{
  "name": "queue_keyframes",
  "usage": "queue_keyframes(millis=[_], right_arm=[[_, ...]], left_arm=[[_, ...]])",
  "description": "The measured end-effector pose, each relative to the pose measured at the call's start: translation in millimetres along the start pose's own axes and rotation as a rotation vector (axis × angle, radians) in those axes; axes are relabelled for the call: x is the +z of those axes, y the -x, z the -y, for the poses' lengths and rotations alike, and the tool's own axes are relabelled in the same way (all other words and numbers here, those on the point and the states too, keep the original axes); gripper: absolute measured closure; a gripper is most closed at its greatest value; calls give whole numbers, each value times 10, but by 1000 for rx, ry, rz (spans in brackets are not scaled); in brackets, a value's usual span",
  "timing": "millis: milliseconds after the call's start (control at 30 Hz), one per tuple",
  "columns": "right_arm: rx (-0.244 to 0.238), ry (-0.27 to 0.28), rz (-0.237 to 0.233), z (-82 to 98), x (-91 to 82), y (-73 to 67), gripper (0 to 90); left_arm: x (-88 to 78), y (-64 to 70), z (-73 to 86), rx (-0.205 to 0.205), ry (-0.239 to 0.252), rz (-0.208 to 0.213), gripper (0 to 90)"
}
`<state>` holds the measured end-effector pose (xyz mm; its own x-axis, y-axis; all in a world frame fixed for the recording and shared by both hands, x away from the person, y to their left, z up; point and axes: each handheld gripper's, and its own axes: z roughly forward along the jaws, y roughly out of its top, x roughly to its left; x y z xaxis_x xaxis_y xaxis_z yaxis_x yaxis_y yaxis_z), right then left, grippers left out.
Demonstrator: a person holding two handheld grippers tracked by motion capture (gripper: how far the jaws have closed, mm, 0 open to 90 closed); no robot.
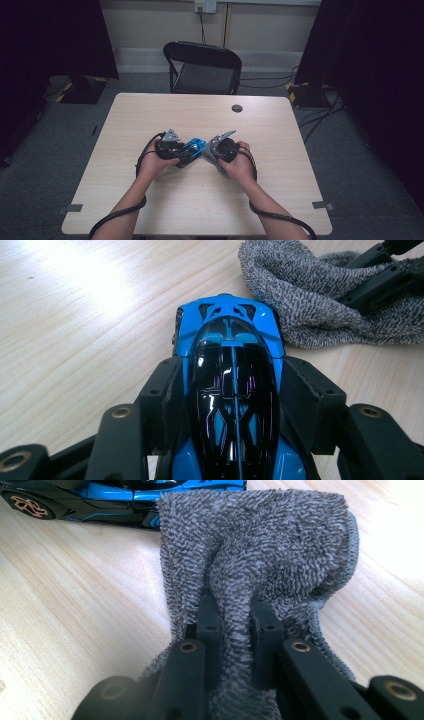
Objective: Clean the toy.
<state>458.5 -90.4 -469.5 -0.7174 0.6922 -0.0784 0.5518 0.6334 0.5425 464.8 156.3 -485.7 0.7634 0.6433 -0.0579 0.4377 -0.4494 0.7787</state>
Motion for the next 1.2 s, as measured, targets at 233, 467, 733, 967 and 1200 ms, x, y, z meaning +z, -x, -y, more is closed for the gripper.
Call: queue_keyframes(millis=[233,467,733,967,1200], right_arm=[[-9,3,-16,-10,1,-42,790],[-18,3,-24,-25,5,-83,789],[-24,5,-31,-39,9,-117,790],[-39,11,-47,-51,15,-197,789],[-61,19,-72,-69,19,-325,789]], left_arm=[[0,2,-2,0,-3,-1,436],[-2,2,3,0,0,0,436],[1,3,-7,0,-6,-3,437],[0,6,-6,-2,-6,-5,436],[-5,6,-4,4,-6,-11,436]])
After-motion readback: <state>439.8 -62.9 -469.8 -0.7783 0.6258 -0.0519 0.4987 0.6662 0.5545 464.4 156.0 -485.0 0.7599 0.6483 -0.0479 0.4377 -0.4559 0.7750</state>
